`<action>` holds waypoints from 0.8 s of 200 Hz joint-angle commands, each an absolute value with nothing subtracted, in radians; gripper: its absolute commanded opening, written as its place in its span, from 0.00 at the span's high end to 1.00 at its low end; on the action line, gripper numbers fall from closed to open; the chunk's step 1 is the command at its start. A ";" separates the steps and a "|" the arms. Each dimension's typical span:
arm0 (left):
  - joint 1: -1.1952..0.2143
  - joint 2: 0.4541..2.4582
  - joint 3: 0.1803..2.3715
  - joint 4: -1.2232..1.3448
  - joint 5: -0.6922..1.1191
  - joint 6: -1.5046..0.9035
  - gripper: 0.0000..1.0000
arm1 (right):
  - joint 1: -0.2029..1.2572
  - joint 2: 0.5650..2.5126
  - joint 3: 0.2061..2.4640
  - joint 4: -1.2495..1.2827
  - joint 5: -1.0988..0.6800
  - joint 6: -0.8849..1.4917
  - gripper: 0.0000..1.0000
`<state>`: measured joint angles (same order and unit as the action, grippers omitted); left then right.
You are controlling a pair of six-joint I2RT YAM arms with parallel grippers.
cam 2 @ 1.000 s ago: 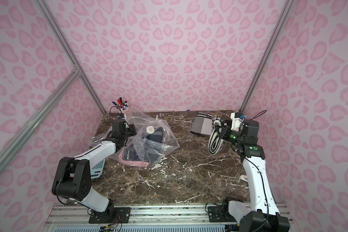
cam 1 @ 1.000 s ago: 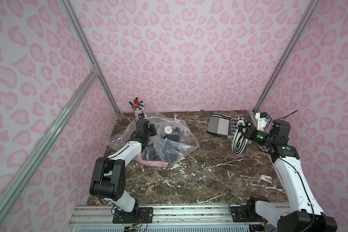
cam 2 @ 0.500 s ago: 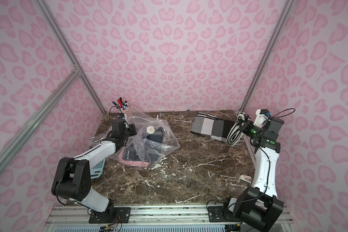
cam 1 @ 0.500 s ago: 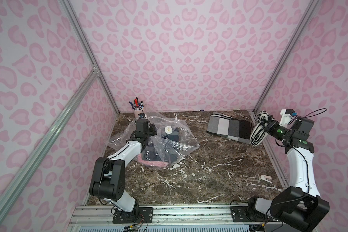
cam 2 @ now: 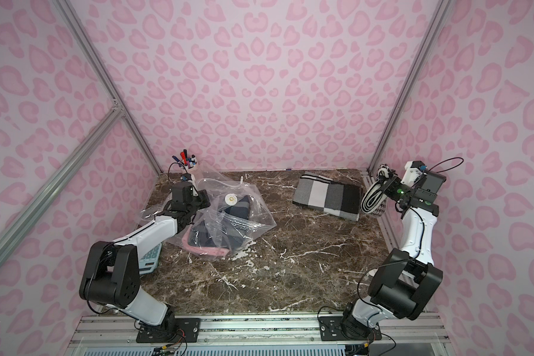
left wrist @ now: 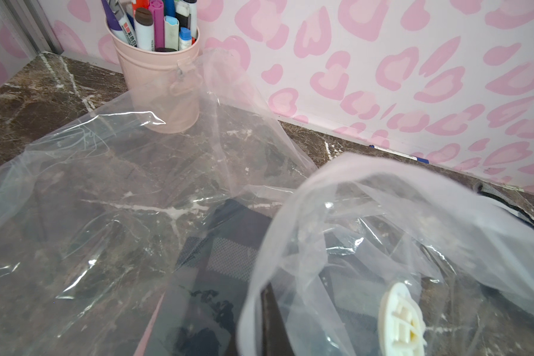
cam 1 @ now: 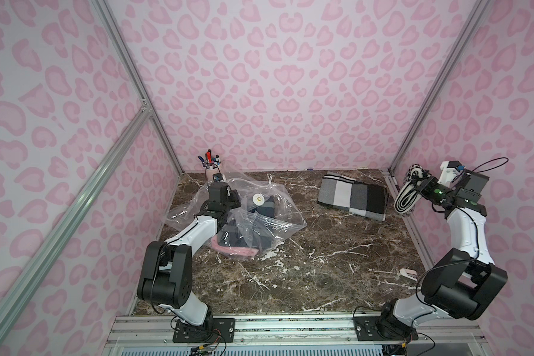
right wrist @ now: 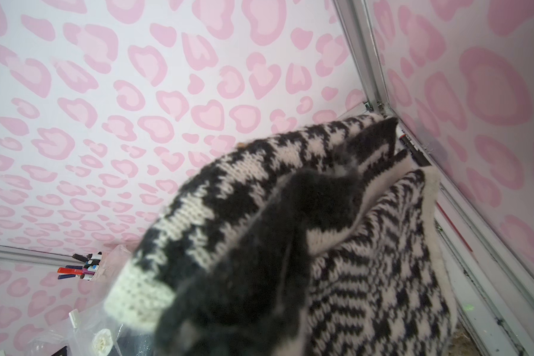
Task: Take the blanket out of the vacuum bag
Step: Place the blanket at the corner of the board.
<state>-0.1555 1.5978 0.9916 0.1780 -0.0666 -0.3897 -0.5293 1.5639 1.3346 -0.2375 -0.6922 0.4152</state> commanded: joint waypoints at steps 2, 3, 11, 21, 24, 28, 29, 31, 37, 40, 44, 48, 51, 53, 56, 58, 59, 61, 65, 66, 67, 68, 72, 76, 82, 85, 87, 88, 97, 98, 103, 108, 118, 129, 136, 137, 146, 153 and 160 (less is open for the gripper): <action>-0.156 1.597 0.996 0.189 -0.062 -0.393 0.96 | -0.528 1.604 1.352 -0.154 -0.705 0.422 1.00; -0.156 1.597 0.996 0.190 -0.063 -0.394 0.96 | -0.528 1.608 1.352 -0.151 -0.705 0.423 1.00; -0.155 1.599 0.996 0.192 -0.061 -0.396 0.96 | -0.528 1.624 1.353 -0.130 -0.710 0.432 1.00; -0.156 1.601 0.996 0.192 -0.058 -0.397 0.96 | -0.526 1.642 1.353 -0.104 -0.715 0.444 1.00; -0.155 1.600 0.996 0.193 -0.058 -0.397 0.96 | -0.526 1.647 1.353 -0.099 -0.715 0.447 1.00; -0.156 1.601 0.997 0.193 -0.057 -0.397 0.96 | -0.523 1.655 1.353 -0.095 -0.716 0.449 1.00; -0.155 1.601 0.997 0.193 -0.058 -0.397 0.96 | -0.522 1.657 1.353 -0.094 -0.715 0.450 1.00; -0.156 1.600 0.997 0.193 -0.057 -0.397 0.96 | -0.522 1.661 1.378 -0.094 -0.715 0.451 1.00; -0.156 1.599 0.996 0.193 -0.058 -0.398 0.96 | -0.518 1.672 1.396 -0.092 -0.712 0.450 1.00; -0.155 1.599 0.996 0.193 -0.057 -0.399 0.96 | -0.516 1.678 1.401 -0.094 -0.709 0.449 1.00; -0.155 1.599 0.997 0.193 -0.057 -0.398 0.96 | -0.514 1.685 1.408 -0.098 -0.708 0.446 1.00; -0.156 1.597 0.996 0.193 -0.057 -0.397 0.96 | -0.511 1.692 1.416 -0.101 -0.706 0.443 1.00; -0.156 1.597 0.996 0.193 -0.057 -0.397 0.96 | -0.510 1.698 1.420 -0.102 -0.704 0.442 1.00; -0.156 1.597 0.996 0.193 -0.057 -0.397 0.96 | -0.509 1.701 1.423 -0.103 -0.702 0.441 1.00; -0.156 1.596 0.996 0.192 -0.058 -0.395 0.96 | -0.507 1.706 1.427 -0.104 -0.700 0.440 1.00; -0.156 1.595 0.996 0.192 -0.059 -0.394 0.96 | -0.506 1.709 1.430 -0.104 -0.698 0.439 1.00; -0.156 1.594 0.996 0.191 -0.058 -0.394 0.96 | -0.506 1.710 1.431 -0.106 -0.697 0.439 1.00; -0.156 1.594 0.996 0.190 -0.060 -0.393 0.96 | -0.505 1.714 1.434 -0.107 -0.697 0.440 1.00; -0.156 1.594 0.996 0.190 -0.063 -0.393 0.96 | -0.502 1.721 1.438 -0.108 -0.696 0.437 1.00; -0.156 1.594 0.995 0.190 -0.063 -0.393 0.96 | -0.502 1.723 1.438 -0.109 -0.697 0.437 1.00; -0.156 1.593 0.994 0.190 -0.063 -0.393 0.96 | -0.503 1.725 1.440 -0.109 -0.698 0.437 1.00; -0.156 1.593 0.994 0.190 -0.064 -0.393 0.96 | -0.501 1.727 1.442 -0.110 -0.699 0.438 1.00; -0.156 1.591 0.994 0.190 -0.065 -0.393 0.96 | -0.499 1.733 1.447 -0.113 -0.698 0.436 1.00; -0.156 1.591 0.993 0.192 -0.065 -0.393 0.96 | -0.496 1.741 1.451 -0.116 -0.699 0.436 1.00; -0.156 1.591 0.991 0.192 -0.064 -0.393 0.96 | -0.493 1.750 1.457 -0.121 -0.696 0.433 1.00; -0.156 1.591 0.991 0.192 -0.063 -0.393 0.96 | -0.490 1.754 1.459 -0.123 -0.694 0.431 1.00; -0.155 1.591 0.990 0.193 -0.063 -0.393 0.96 | -0.488 1.756 1.461 -0.125 -0.692 0.429 1.00; -0.156 1.591 0.990 0.193 -0.063 -0.393 0.96 | -0.487 1.757 1.461 -0.126 -0.690 0.428 1.00; -0.156 1.590 0.988 0.193 -0.064 -0.393 0.96 | -0.477 1.766 1.470 -0.140 -0.679 0.418 1.00; -0.156 1.589 0.988 0.193 -0.064 -0.393 0.96 | -0.476 1.767 1.471 -0.142 -0.678 0.418 1.00; -0.156 1.589 0.988 0.193 -0.065 -0.393 0.96 | -0.470 1.772 1.475 -0.147 -0.672 0.412 1.00; -0.156 1.590 0.988 0.193 -0.066 -0.391 0.96 | -0.463 1.776 1.477 -0.150 -0.667 0.408 1.00; -0.156 1.589 0.988 0.192 -0.068 -0.393 0.96 | -0.451 1.785 1.481 -0.156 -0.658 0.403 1.00; -0.156 1.586 0.986 0.192 -0.066 -0.393 0.96 | -0.441 1.796 1.483 -0.159 -0.652 0.403 1.00; -0.156 1.583 0.985 0.192 -0.066 -0.393 0.96 | -0.435 1.803 1.486 -0.161 -0.650 0.403 1.00; -0.156 1.583 0.985 0.192 -0.066 -0.393 0.96 | -0.435 1.804 1.486 -0.161 -0.649 0.402 1.00; -0.156 1.579 0.983 0.190 -0.070 -0.391 0.96 | -0.427 1.813 1.489 -0.164 -0.645 0.402 1.00; -0.155 1.577 0.983 0.188 -0.072 -0.387 0.96 | -0.423 1.821 1.491 -0.163 -0.645 0.403 1.00; -0.156 1.573 0.983 0.184 -0.075 -0.384 0.96 | -0.419 1.829 1.495 -0.165 -0.643 0.403 1.00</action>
<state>-0.1555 1.5875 0.9859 0.1783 -0.0666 -0.3901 -0.4294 1.8126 1.4788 -0.1665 -0.6571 0.4156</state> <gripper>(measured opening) 0.048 0.116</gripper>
